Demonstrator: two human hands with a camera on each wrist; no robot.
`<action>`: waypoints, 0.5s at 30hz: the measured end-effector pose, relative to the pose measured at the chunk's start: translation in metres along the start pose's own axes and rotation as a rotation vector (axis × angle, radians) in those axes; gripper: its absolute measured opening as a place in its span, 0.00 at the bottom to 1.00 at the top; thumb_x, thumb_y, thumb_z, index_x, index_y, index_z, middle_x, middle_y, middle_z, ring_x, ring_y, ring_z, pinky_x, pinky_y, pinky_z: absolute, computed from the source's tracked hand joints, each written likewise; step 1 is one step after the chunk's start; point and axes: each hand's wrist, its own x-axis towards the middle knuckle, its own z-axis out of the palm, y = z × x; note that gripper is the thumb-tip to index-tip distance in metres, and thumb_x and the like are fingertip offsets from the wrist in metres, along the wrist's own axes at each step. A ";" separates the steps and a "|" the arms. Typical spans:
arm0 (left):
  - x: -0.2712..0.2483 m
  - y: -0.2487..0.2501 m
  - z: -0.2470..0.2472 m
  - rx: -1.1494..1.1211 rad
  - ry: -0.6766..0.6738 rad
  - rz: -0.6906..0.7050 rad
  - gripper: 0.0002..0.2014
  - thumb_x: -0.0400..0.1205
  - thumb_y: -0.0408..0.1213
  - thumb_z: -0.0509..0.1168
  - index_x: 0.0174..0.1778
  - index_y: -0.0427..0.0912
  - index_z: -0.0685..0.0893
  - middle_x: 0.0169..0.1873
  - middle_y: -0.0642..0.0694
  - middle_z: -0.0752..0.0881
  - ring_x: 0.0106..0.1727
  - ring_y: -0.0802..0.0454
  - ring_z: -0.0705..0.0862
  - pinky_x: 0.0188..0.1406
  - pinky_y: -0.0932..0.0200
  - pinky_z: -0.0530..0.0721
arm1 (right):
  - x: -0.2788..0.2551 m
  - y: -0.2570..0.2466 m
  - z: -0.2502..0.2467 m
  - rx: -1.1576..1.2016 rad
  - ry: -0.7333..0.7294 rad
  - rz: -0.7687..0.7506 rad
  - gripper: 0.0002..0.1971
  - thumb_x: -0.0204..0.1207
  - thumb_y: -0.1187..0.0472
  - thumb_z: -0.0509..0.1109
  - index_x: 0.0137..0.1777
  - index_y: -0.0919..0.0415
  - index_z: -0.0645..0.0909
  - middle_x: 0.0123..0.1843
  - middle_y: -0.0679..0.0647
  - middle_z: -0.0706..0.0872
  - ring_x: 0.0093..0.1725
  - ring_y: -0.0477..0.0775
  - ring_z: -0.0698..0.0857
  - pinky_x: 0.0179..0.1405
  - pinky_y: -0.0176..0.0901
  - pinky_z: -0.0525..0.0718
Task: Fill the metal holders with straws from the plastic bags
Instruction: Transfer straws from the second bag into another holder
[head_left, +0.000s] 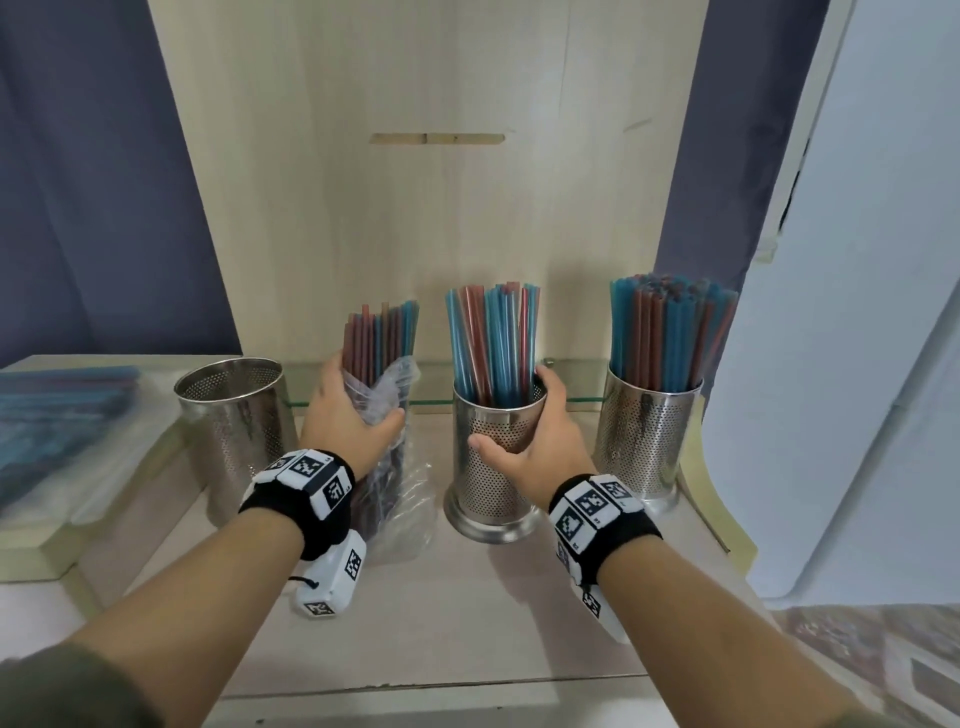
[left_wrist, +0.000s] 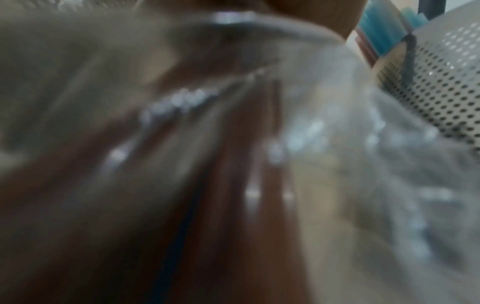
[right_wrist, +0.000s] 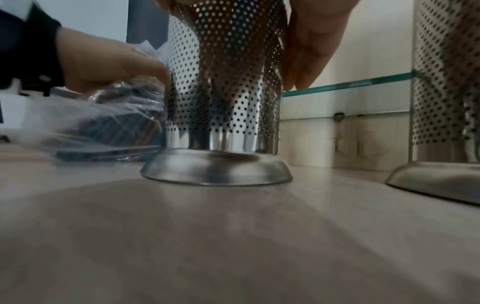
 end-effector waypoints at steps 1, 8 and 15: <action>0.001 -0.002 0.002 0.034 0.002 -0.015 0.43 0.73 0.40 0.77 0.80 0.40 0.61 0.69 0.39 0.76 0.58 0.47 0.78 0.56 0.55 0.74 | 0.000 0.001 0.000 0.005 -0.010 -0.008 0.53 0.64 0.48 0.85 0.83 0.51 0.55 0.67 0.42 0.77 0.63 0.41 0.76 0.67 0.37 0.74; 0.027 0.014 -0.006 0.414 -0.105 -0.195 0.56 0.63 0.76 0.68 0.76 0.36 0.69 0.71 0.33 0.68 0.71 0.34 0.74 0.70 0.40 0.77 | 0.005 0.009 -0.001 0.015 -0.035 -0.032 0.54 0.63 0.48 0.85 0.82 0.46 0.52 0.73 0.46 0.78 0.67 0.42 0.77 0.67 0.35 0.73; 0.080 0.035 -0.020 0.469 -0.186 -0.214 0.32 0.76 0.66 0.66 0.44 0.33 0.86 0.44 0.36 0.87 0.44 0.39 0.84 0.34 0.56 0.75 | 0.008 0.015 0.001 0.024 -0.037 -0.048 0.55 0.62 0.46 0.85 0.81 0.43 0.52 0.72 0.44 0.77 0.68 0.41 0.77 0.67 0.34 0.73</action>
